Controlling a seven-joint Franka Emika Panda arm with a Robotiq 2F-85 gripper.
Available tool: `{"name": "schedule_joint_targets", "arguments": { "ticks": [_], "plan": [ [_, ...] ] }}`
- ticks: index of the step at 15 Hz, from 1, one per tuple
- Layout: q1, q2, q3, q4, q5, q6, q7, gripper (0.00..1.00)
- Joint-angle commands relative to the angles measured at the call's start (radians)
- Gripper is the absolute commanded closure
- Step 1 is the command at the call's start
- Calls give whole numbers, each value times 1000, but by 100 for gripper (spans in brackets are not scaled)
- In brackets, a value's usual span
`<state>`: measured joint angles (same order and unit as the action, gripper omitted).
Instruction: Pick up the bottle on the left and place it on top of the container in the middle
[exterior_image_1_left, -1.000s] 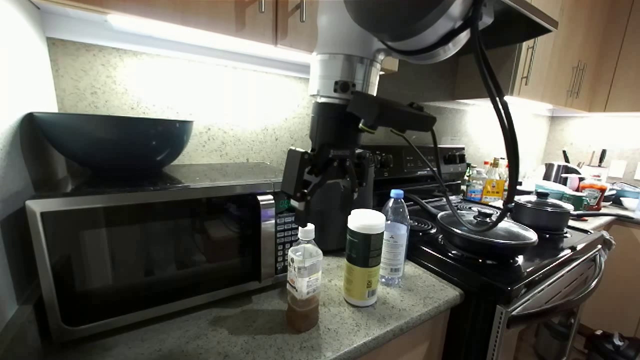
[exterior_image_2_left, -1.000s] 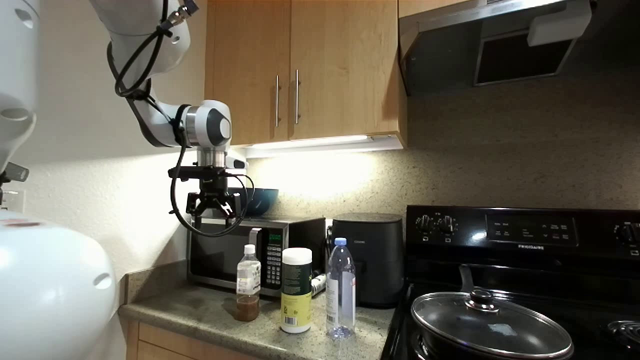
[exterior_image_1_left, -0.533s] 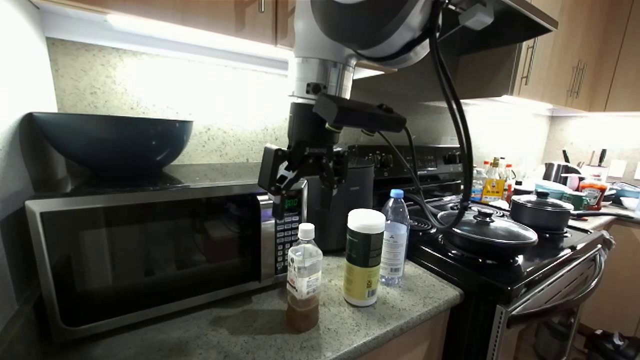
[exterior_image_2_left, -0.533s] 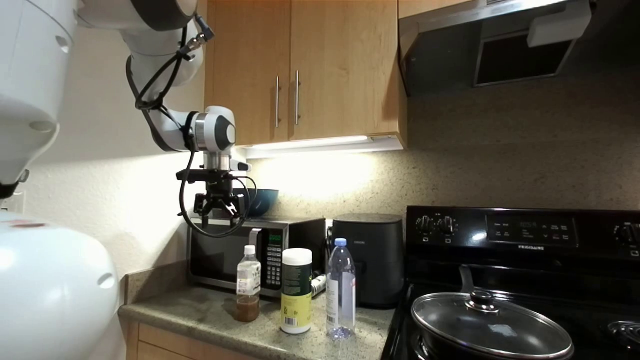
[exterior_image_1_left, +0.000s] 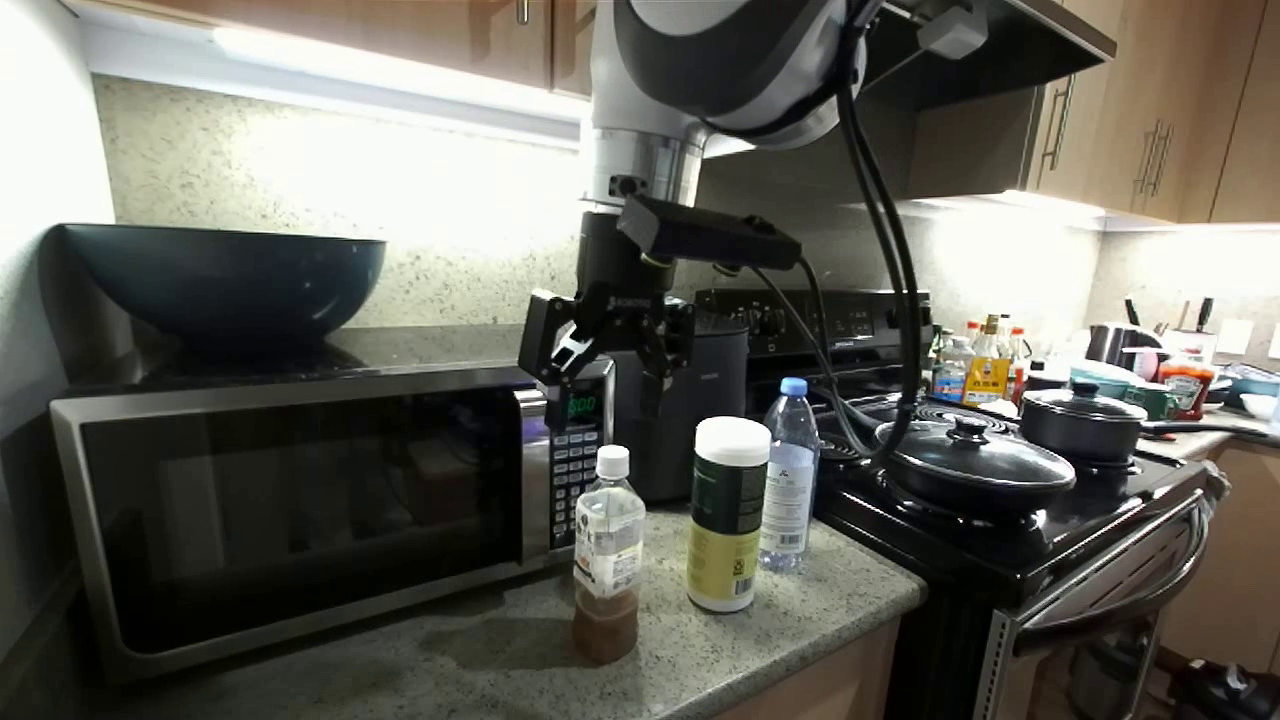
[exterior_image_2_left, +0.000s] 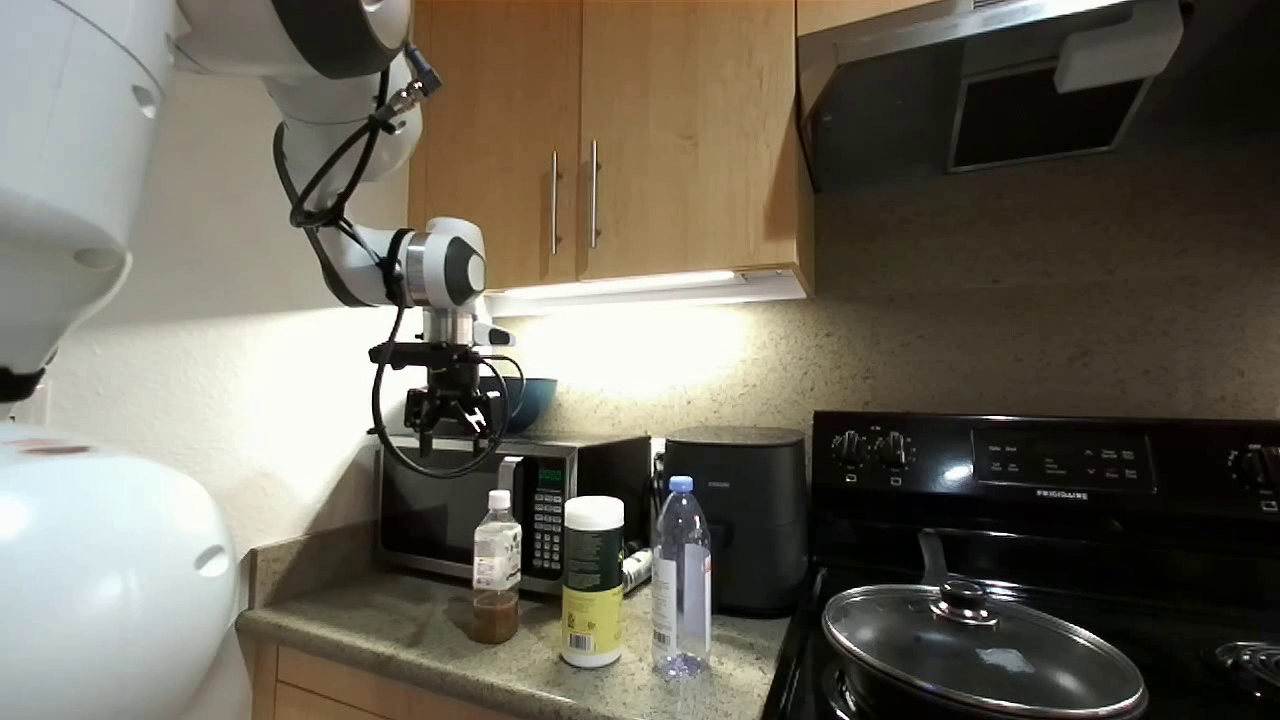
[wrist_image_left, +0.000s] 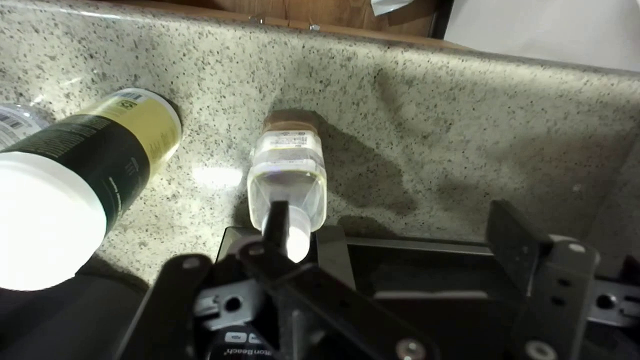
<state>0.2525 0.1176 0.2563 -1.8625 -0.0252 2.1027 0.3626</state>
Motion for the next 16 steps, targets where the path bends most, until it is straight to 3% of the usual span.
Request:
{"name": "schedule_joint_targets", "arguments": {
  "ticks": [1, 5, 7, 8, 16],
  "plan": [
    [-2, 72, -33, 74, 33, 29, 48, 0],
    [3, 127, -72, 136, 39, 16, 103, 0],
    [26, 144, -106, 169, -45, -72, 211, 0],
    [11, 127, -91, 133, 3, -11, 124, 0],
    [17, 167, -102, 165, 9, -58, 163, 0]
  ]
}}
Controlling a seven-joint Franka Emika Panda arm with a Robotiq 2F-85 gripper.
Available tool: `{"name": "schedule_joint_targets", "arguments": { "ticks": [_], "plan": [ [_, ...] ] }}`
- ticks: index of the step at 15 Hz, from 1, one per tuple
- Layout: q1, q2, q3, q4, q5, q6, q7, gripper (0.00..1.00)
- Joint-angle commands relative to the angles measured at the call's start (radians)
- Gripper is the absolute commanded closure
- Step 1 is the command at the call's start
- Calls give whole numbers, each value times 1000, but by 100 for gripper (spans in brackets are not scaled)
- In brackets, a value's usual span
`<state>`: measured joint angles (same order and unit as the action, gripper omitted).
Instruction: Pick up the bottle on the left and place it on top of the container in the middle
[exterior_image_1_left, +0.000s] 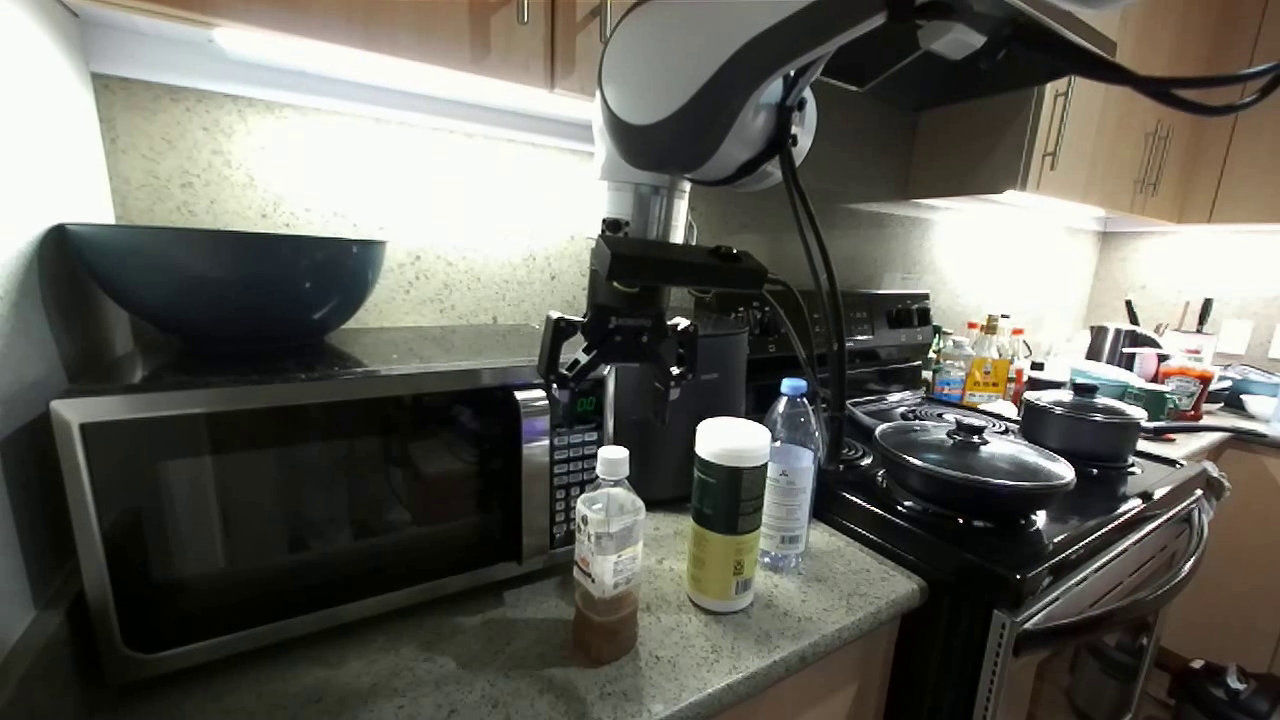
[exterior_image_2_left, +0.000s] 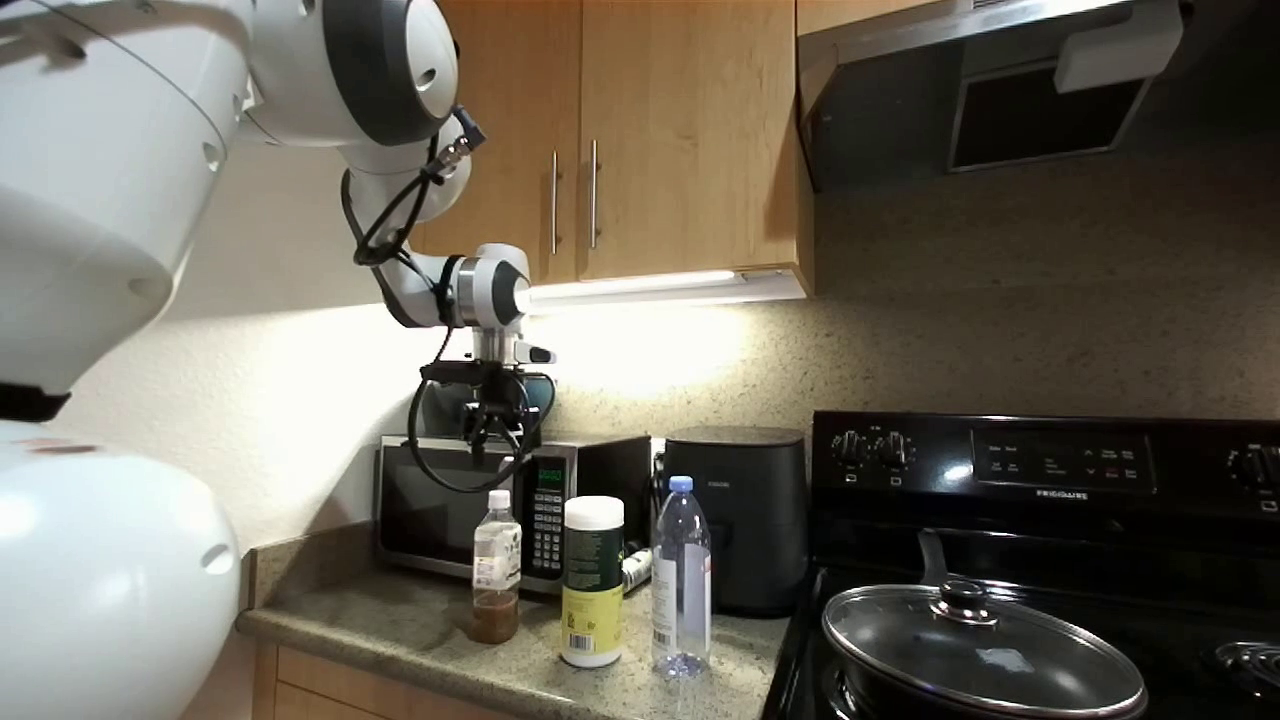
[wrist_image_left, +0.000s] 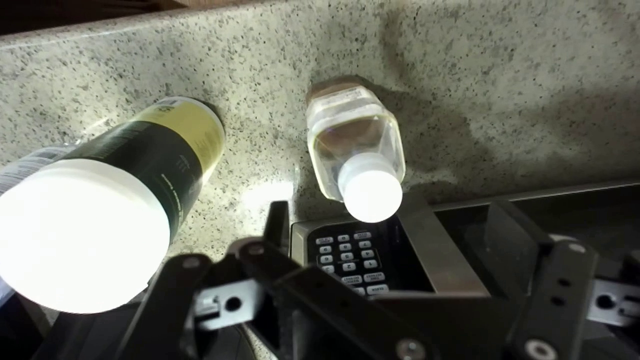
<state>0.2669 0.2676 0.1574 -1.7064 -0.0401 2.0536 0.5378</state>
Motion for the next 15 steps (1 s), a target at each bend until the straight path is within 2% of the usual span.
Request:
{"name": "schedule_joint_targets", "arguments": {
  "ticks": [1, 8, 9, 10, 12, 15],
  "plan": [
    [1, 24, -4, 13, 27, -12, -15, 0],
    [0, 67, -11, 37, 42, -25, -14, 0],
    [1, 72, -12, 41, 43, -27, -14, 3],
    [0, 78, -12, 47, 50, -32, -18, 27],
    [-2, 87, -12, 58, 63, -41, -21, 31],
    [-1, 97, -17, 75, 75, -53, -13, 51]
  ]
}}
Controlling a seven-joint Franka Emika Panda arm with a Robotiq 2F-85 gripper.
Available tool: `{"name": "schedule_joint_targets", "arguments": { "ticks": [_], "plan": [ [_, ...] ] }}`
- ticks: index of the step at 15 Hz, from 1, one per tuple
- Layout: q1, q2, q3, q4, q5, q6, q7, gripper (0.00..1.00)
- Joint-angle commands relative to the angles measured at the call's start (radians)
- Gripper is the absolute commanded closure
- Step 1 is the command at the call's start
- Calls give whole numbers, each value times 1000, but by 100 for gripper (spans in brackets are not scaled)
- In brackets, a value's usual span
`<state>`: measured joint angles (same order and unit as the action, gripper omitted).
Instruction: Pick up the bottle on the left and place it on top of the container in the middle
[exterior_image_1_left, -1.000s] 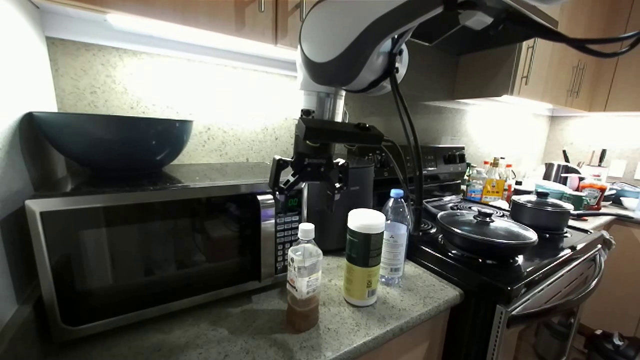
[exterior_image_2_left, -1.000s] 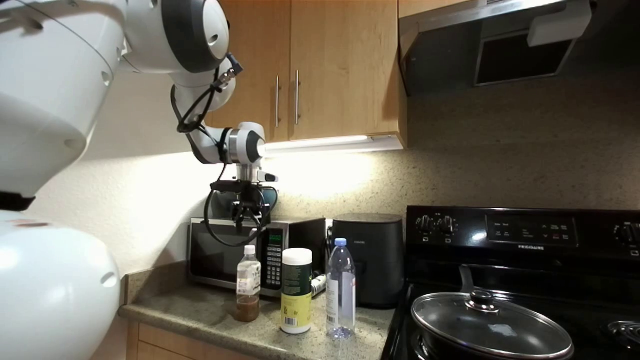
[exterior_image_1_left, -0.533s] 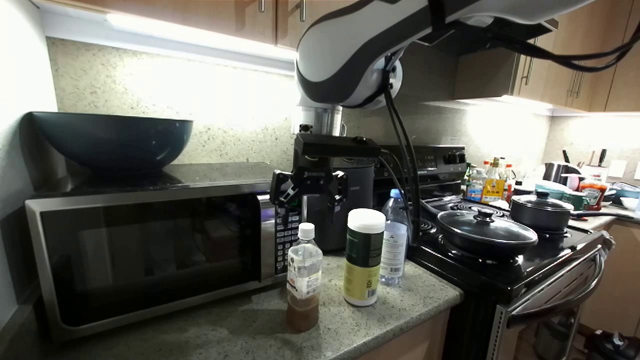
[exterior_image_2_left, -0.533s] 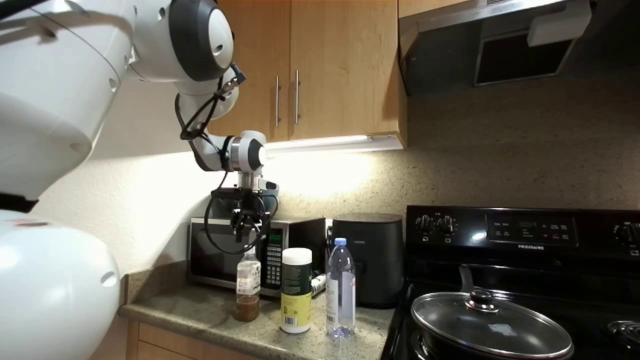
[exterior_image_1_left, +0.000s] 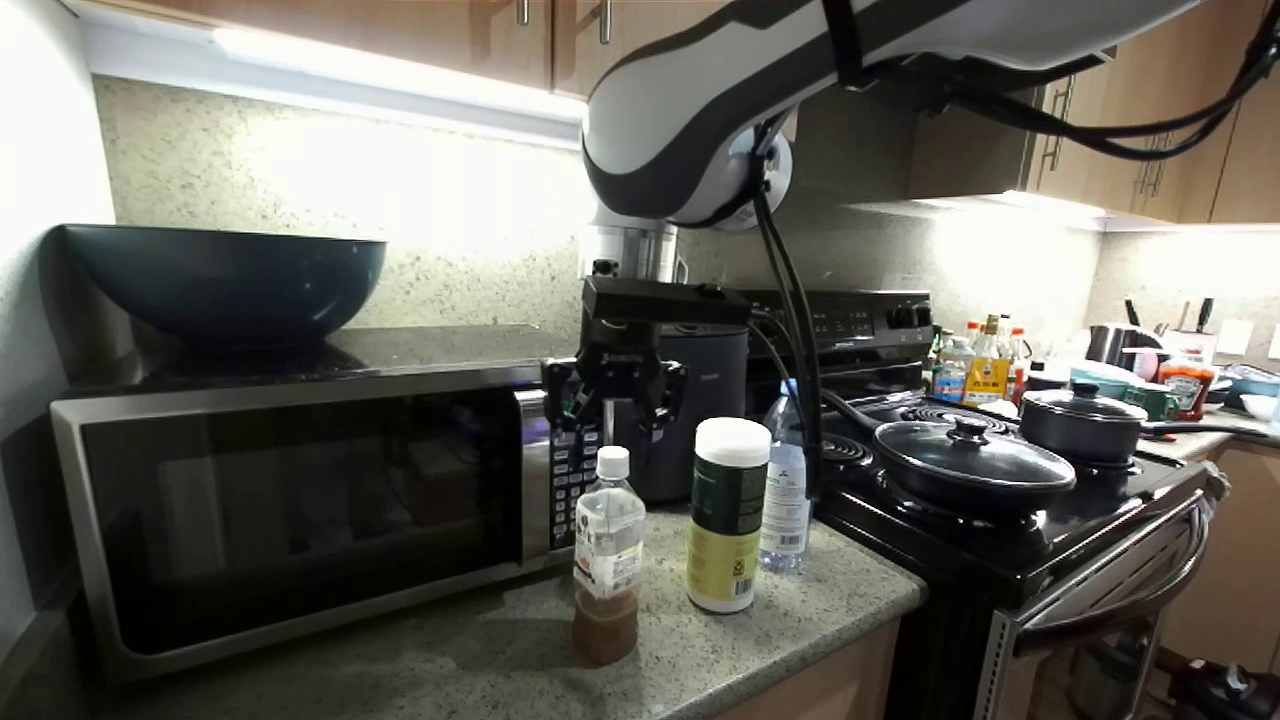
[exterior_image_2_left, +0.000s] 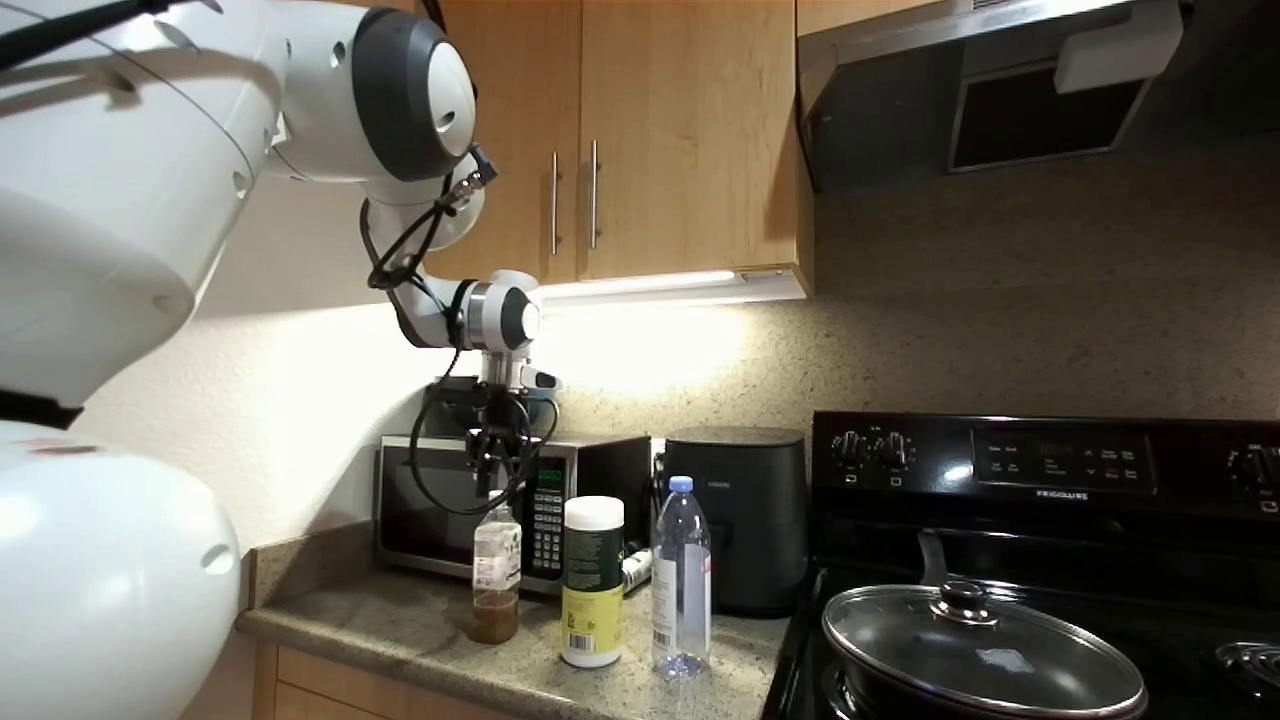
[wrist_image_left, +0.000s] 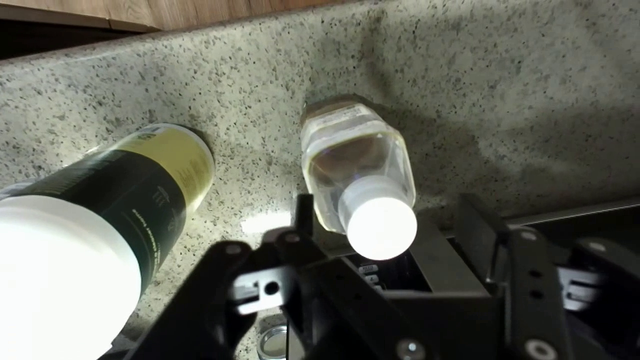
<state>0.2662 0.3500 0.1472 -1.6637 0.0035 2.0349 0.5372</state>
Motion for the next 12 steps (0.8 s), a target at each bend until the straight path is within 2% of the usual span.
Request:
{"name": "schedule_joint_targets", "arguments": {
  "ticks": [1, 6, 12],
  "plan": [
    [0, 17, -9, 37, 36, -39, -10, 57],
    [-3, 28, -13, 61, 61, -62, -16, 90],
    [-4, 19, -16, 59, 89, -72, -9, 91]
  ]
}}
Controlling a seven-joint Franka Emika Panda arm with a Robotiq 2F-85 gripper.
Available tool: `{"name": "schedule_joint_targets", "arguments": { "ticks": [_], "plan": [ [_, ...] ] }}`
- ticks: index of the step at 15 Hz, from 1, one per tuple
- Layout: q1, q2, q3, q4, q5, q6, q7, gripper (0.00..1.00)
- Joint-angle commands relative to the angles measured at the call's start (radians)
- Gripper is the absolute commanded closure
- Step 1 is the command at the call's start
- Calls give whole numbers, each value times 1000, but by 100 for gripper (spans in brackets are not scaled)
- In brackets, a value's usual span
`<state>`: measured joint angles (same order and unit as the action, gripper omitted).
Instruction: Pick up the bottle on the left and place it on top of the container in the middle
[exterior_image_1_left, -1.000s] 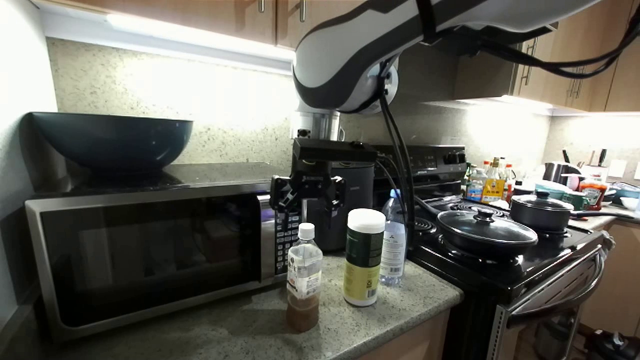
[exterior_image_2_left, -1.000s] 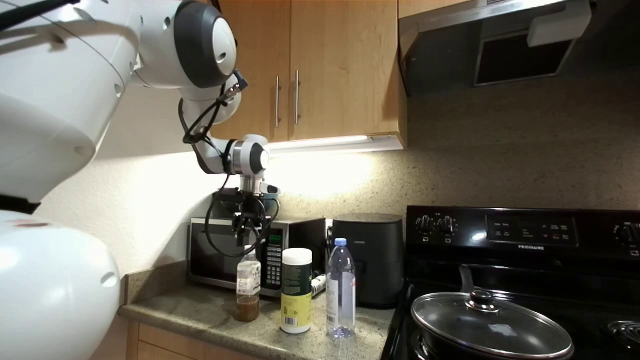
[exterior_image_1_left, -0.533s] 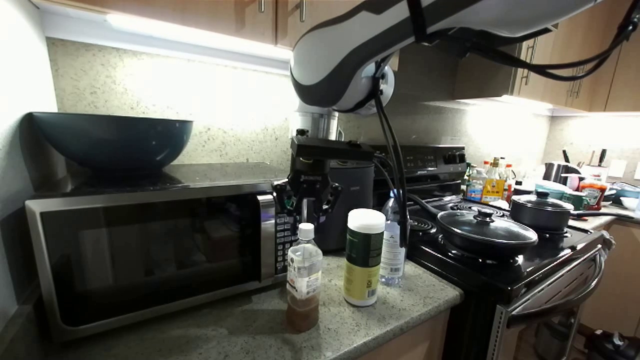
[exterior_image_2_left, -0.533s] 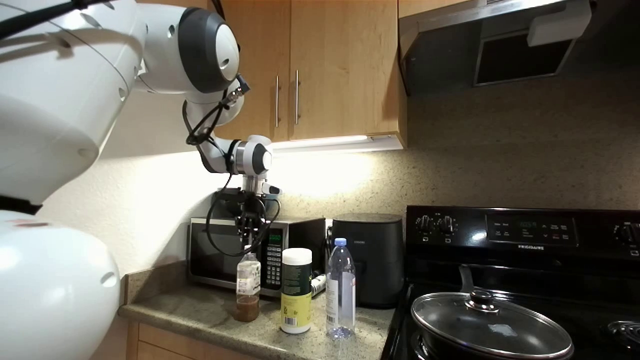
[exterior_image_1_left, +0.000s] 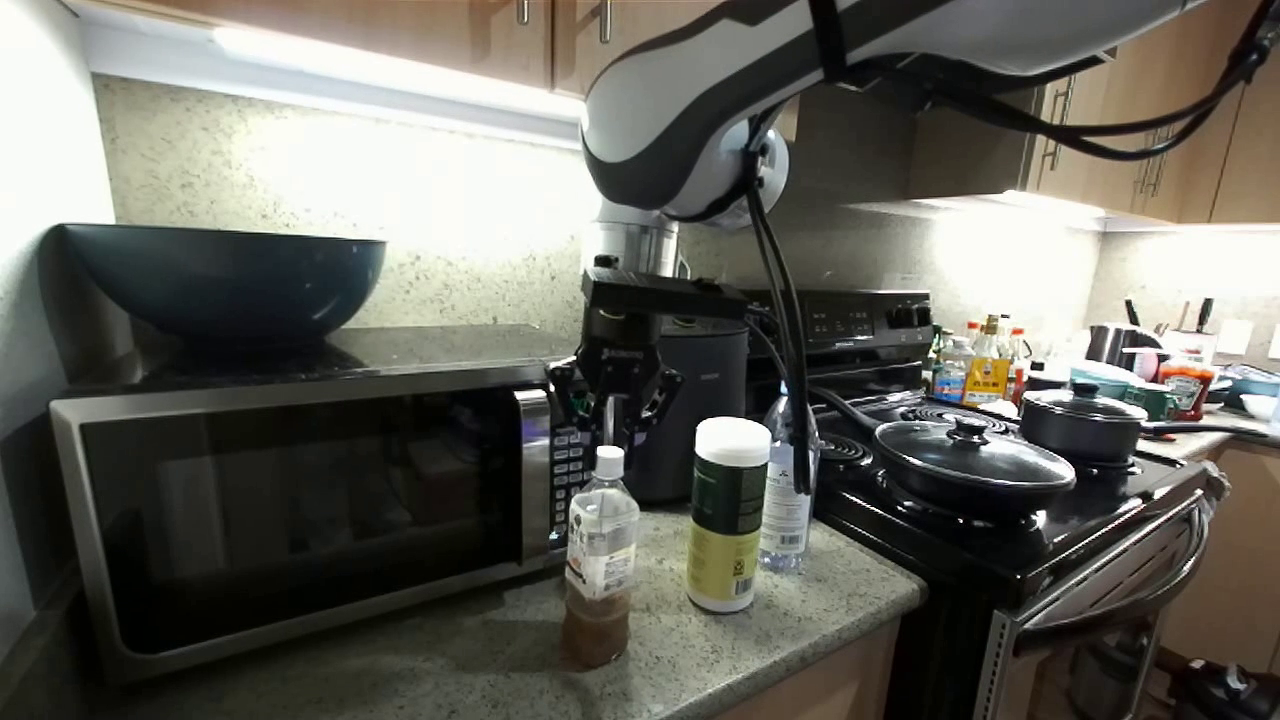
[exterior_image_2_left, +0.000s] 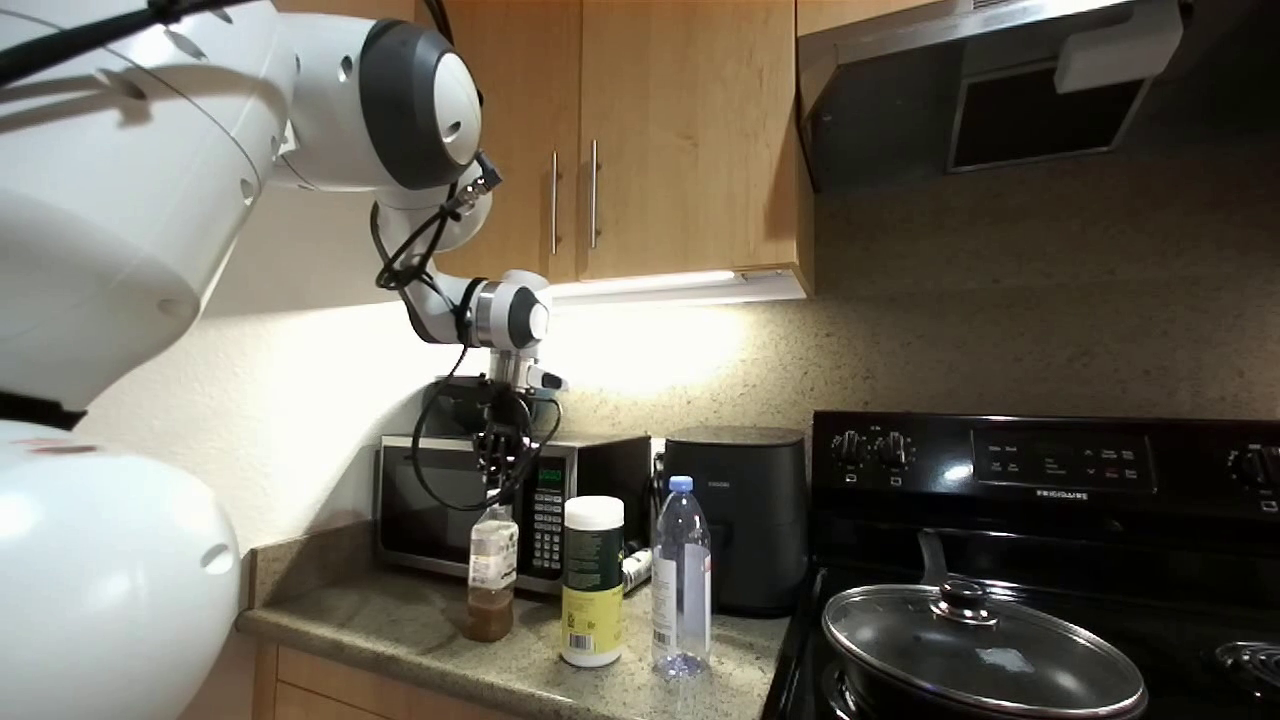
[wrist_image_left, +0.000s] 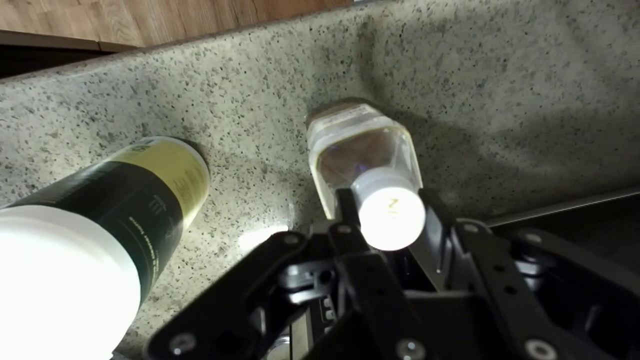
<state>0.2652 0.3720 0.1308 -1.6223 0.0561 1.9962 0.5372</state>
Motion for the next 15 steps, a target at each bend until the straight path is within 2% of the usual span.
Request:
{"name": "schedule_joint_targets", "arguments": {
  "ticks": [1, 7, 15],
  "plan": [
    [-1, -24, 3, 3, 39, -28, -9, 91],
    [13, -178, 15, -66, 24, -24, 17, 91],
    [3, -422, 29, -144, -115, -24, 157, 91]
  ]
}}
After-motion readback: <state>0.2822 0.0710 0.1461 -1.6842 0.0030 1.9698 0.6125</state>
